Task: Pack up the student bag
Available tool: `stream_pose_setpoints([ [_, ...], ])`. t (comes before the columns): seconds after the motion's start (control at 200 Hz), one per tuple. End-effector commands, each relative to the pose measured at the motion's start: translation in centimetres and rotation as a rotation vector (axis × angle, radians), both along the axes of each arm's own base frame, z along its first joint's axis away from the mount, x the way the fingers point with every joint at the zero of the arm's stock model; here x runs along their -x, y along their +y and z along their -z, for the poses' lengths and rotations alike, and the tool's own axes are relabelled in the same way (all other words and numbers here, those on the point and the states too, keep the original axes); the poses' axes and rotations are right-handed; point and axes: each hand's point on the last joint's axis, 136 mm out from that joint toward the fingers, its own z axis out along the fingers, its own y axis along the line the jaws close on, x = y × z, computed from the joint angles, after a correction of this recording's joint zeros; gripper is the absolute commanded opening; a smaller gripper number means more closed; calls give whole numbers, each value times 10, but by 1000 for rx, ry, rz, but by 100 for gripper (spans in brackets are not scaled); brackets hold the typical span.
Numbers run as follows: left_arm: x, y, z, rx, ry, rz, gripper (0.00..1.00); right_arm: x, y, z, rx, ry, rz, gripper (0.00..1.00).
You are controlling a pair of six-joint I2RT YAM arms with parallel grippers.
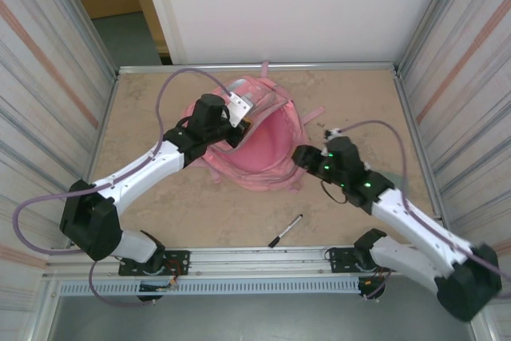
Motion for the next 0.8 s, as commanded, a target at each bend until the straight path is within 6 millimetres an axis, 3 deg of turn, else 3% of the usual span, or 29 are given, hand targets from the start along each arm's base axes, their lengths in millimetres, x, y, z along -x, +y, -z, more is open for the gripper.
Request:
stream_pose_setpoints([
  [0.0,-2,3,-36,69,-101,1,0,27,-96,58,165,278,324,60],
  [0.19,6,-2,-29,112,-35,18,0,29,-193,83,46,452,709,64],
  [0.306,7,-4,-23,124,-9,18,0,18,-241,100,-140,467,835,53],
  [0.421,6,-4,-16,123,-4,11,0,20,-279,133,-168,567,953,48],
  [0.586,4,-10,-15,122,24,28,0,11,-287,159,-181,613,974,46],
  [0.797,4,-11,-11,124,43,26,0,5,-255,179,-89,701,825,43],
])
